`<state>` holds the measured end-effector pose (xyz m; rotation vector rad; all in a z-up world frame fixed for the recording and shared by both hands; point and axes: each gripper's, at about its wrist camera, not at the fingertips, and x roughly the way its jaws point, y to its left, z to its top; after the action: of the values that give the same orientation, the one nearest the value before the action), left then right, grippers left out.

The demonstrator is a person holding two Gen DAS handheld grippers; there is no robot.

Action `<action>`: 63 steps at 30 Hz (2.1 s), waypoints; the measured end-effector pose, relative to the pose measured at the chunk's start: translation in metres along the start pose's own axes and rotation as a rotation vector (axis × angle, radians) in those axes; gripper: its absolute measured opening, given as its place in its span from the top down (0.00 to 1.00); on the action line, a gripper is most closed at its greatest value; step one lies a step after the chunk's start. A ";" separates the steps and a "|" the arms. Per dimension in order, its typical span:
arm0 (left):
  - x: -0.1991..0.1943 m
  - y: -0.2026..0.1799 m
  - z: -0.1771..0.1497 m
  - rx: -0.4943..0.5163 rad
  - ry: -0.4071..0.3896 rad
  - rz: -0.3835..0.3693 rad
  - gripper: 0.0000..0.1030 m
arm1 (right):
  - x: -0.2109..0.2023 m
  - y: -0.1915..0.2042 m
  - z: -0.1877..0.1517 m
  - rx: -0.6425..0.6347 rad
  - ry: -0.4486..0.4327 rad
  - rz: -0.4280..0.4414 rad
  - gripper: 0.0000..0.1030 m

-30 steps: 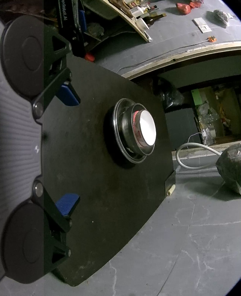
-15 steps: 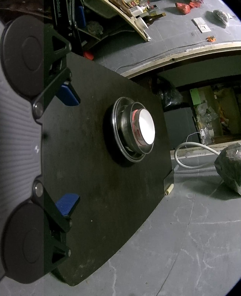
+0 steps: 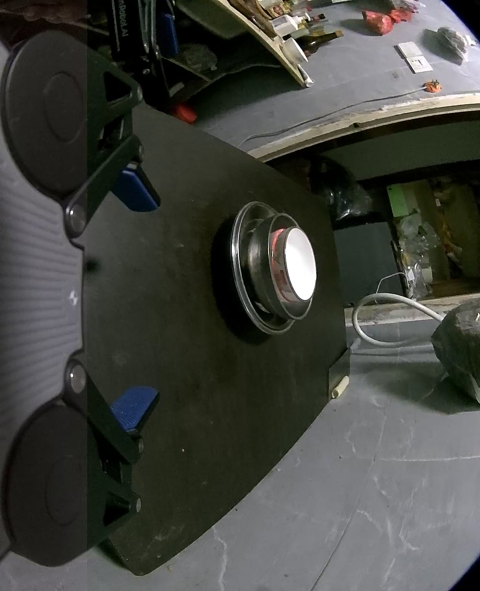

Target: Organize plates and bowls

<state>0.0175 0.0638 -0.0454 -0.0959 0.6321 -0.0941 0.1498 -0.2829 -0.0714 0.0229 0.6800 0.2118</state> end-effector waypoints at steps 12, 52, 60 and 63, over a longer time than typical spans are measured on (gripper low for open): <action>0.003 -0.001 -0.002 0.007 -0.003 -0.001 0.02 | 0.001 0.000 -0.001 -0.001 0.000 -0.001 0.00; 0.003 -0.008 -0.001 0.018 -0.008 -0.012 0.02 | -0.004 -0.009 -0.001 0.009 -0.012 -0.009 0.00; 0.003 -0.008 -0.001 0.019 -0.009 -0.012 0.02 | -0.004 -0.009 -0.001 0.009 -0.013 -0.008 0.00; 0.003 -0.008 -0.001 0.020 -0.011 -0.011 0.02 | -0.004 -0.010 -0.001 0.010 -0.013 -0.008 0.00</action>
<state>0.0184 0.0554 -0.0468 -0.0800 0.6199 -0.1106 0.1481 -0.2931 -0.0702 0.0313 0.6682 0.2006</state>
